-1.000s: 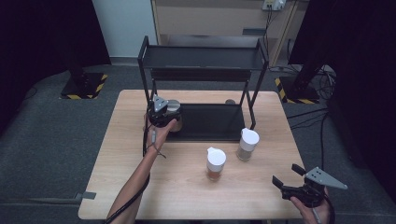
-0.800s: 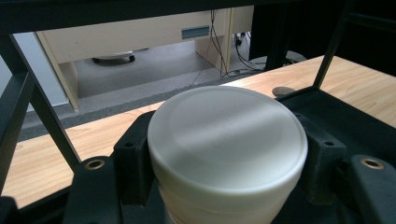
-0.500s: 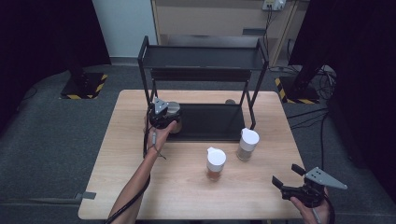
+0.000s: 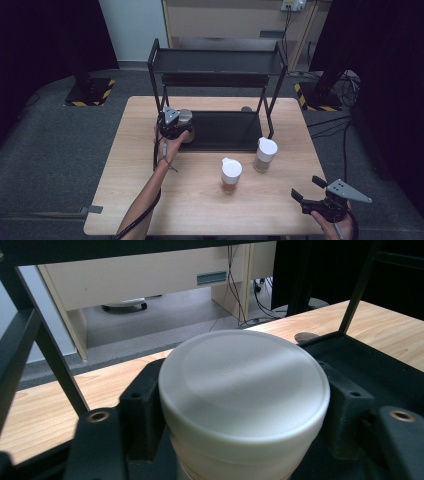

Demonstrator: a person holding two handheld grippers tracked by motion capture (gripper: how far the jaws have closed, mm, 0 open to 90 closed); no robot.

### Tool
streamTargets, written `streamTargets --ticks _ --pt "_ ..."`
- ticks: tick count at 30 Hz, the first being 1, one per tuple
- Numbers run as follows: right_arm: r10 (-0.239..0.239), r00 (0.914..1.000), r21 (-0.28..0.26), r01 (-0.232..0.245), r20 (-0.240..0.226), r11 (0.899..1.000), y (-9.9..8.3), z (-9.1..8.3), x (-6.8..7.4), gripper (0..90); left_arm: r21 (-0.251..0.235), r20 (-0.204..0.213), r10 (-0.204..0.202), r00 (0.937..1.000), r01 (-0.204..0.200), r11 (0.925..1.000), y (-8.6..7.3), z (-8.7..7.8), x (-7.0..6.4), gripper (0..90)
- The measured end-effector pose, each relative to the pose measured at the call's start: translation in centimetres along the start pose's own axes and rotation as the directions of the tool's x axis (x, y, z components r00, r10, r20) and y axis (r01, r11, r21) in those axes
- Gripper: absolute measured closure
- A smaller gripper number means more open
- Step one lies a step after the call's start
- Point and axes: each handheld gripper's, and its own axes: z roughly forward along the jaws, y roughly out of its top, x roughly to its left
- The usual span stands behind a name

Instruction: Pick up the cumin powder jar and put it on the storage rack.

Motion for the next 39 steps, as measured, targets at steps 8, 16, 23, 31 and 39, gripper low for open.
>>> streamTargets --ticks 8,16,23,31,39 --pt "-0.001 1.0000 -0.002 0.001 0.000 1.000 0.0 0.0 0.0 2.5 -0.004 0.005 0.006 1.0000 -0.006 1.0000 0.7 -0.4 0.1 14.3" --pt "-0.004 1.0000 0.000 0.004 -0.001 1.000 0.0 0.0 0.1 2.5 0.004 0.020 0.030 0.9994 -0.030 0.9995 2.2 -1.0 0.4 5.9" --pt "-0.003 1.0000 -0.001 0.003 -0.001 1.000 0.0 0.0 0.1 2.5 0.013 0.033 0.039 0.9987 -0.039 0.9992 3.5 -1.8 0.6 2.1" --pt "-0.005 1.0000 0.000 0.005 -0.001 1.000 0.1 0.0 0.2 2.5 0.000 0.048 0.054 0.9974 -0.054 0.9985 4.6 -3.4 0.9 1.7" --pt "-0.007 1.0000 0.000 0.007 -0.002 1.000 0.1 0.0 0.2 2.5 -0.001 0.085 0.061 0.9945 -0.061 0.9982 5.6 -5.5 1.3 1.6"
